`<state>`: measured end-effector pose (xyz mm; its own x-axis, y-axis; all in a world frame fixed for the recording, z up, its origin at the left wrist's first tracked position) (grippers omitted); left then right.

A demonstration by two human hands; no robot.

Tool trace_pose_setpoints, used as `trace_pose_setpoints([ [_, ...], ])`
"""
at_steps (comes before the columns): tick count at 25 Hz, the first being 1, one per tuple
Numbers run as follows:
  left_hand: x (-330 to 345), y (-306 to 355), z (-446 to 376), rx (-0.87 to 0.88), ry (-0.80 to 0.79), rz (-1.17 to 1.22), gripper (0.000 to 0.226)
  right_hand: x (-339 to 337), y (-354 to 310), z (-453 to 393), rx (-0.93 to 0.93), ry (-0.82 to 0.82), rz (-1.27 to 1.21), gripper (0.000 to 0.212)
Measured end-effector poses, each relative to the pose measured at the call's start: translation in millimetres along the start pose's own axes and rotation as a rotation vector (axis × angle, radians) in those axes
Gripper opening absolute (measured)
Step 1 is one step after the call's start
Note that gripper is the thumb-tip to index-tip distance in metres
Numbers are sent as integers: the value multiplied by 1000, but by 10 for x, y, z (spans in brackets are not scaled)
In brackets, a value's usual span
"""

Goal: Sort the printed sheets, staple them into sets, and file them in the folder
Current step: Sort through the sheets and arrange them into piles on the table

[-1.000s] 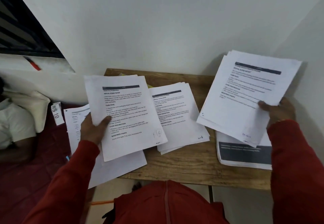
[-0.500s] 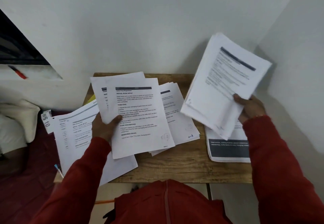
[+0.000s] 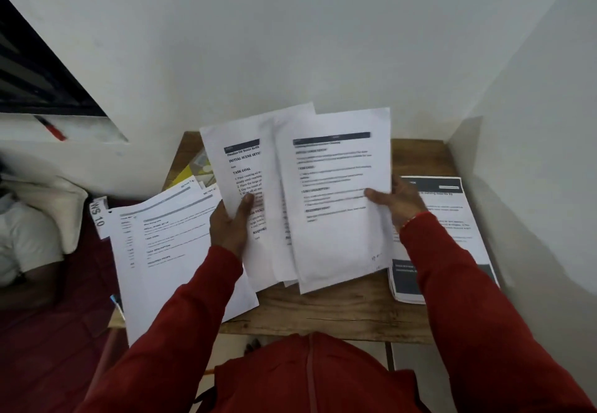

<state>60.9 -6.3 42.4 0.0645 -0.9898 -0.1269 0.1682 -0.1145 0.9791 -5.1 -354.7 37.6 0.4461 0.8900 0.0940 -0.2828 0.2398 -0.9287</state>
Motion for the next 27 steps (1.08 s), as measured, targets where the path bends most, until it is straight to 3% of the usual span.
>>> trace_pose_setpoints([
  [2, -92, 18, -14, 6, 20, 24, 31, -357, -119, -10, -74, 99, -27, 66],
  [4, -192, 19, -40, 9, 35, 11, 35, -714, -255, 15, -157, 186, -61, 50],
  [6, -284, -6, -76, 0, 40, 0, 39, -989, -384, 109, -176, 257, -109, 50],
  [9, -374, -64, -104, -22, 42, -6, 45, -1219, -470, 209, -173, 285, -209, 26],
  [11, -400, -87, -118, -23, 41, -8, 43, -1241, -480, 243, -160, 271, -269, 32],
  [16, -358, -93, -131, -46, 16, -32, 32, -951, -557, 312, -160, 115, -378, 41],
  [21, -139, -110, -145, -15, -83, -51, 35, -406, -592, 376, -119, -104, -445, 53],
  [27, 511, -483, -166, -110, -295, -104, 35, 229, -576, 446, 9, -287, -458, 44],
])
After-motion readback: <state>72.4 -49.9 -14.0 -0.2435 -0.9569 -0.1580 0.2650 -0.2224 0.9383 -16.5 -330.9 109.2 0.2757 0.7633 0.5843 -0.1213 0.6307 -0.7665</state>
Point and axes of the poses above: each hand's wrist, its own z-axis away from the middle knuckle, its own x-axis out of the palm, y = z × x, the point moved 9 cm from there along -z, towards the middle knuckle, and after that the axes turned 3 degrees about x, right-handed, at the moved point
